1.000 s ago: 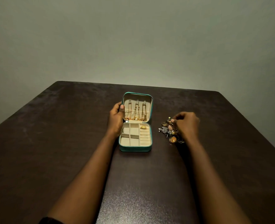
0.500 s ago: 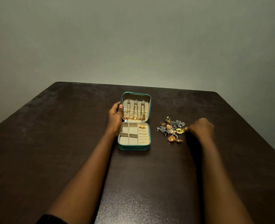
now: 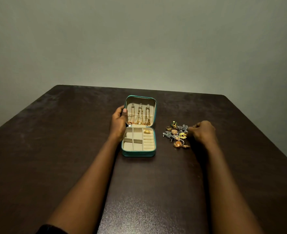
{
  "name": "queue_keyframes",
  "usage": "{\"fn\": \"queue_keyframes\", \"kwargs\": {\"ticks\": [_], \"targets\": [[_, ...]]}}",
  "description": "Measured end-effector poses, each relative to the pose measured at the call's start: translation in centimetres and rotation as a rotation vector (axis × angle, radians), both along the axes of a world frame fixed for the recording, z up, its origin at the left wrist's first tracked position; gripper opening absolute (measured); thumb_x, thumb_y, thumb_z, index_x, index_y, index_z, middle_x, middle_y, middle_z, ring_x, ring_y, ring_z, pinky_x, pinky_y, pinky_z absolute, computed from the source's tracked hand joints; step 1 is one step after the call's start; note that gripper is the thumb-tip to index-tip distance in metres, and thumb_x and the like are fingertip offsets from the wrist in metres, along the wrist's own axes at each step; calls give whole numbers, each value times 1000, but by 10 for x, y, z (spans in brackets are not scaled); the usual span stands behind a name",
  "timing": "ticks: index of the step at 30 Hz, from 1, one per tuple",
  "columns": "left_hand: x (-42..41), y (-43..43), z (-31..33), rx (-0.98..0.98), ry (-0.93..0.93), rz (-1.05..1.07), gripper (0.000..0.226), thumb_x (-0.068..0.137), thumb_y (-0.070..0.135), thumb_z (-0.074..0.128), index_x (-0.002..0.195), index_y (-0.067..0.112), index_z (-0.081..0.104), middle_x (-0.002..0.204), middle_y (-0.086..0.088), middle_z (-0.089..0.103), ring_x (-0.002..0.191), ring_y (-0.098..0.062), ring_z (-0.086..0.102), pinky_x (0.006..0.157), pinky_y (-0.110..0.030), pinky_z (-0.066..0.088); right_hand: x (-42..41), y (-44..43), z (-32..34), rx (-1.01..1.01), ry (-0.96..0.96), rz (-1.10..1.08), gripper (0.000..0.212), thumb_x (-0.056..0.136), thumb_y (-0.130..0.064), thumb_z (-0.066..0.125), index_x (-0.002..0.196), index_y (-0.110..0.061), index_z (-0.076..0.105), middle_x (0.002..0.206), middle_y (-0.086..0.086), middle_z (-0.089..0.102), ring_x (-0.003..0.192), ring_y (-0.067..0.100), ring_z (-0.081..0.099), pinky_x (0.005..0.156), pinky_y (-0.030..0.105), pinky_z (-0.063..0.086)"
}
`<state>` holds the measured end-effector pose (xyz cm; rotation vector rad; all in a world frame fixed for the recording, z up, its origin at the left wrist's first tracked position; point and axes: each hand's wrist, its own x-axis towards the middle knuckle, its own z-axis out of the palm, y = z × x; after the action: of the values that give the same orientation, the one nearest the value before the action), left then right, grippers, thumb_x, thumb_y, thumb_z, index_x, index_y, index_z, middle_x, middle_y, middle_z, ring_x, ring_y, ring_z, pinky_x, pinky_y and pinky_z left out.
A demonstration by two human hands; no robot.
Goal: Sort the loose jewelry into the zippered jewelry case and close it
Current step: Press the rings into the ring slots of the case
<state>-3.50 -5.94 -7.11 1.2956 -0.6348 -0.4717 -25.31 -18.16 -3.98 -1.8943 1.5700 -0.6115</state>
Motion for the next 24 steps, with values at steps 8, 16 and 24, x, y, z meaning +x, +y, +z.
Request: {"fn": "queue_keyframes", "kwargs": {"ticks": [8,16,24], "targets": [[0,1,0,2,-15,8,28,101,15,33,119,5,51,92,2,62,85,-12,61,78,-31,52,-2,-5,-1,-62,45,-37,21,86,-13,63,98,2,71,106,21,68,104,33,61,88,36,49],[-1,0,1,-2,-4,6,29,101,12,32,120,1,51,91,2,61,85,-12,60,81,-33,51,0,0,-2,-62,68,5,24,76,-24,76,80,-2,71,87,14,70,86,25,63,74,33,52],[0,-1,0,2,7,8,29,101,11,32,122,0,50,92,1,62,88,-15,60,85,-37,51,3,2,-2,-82,55,17,17,81,-19,70,77,-2,71,84,14,70,79,24,65,75,33,53]]}}
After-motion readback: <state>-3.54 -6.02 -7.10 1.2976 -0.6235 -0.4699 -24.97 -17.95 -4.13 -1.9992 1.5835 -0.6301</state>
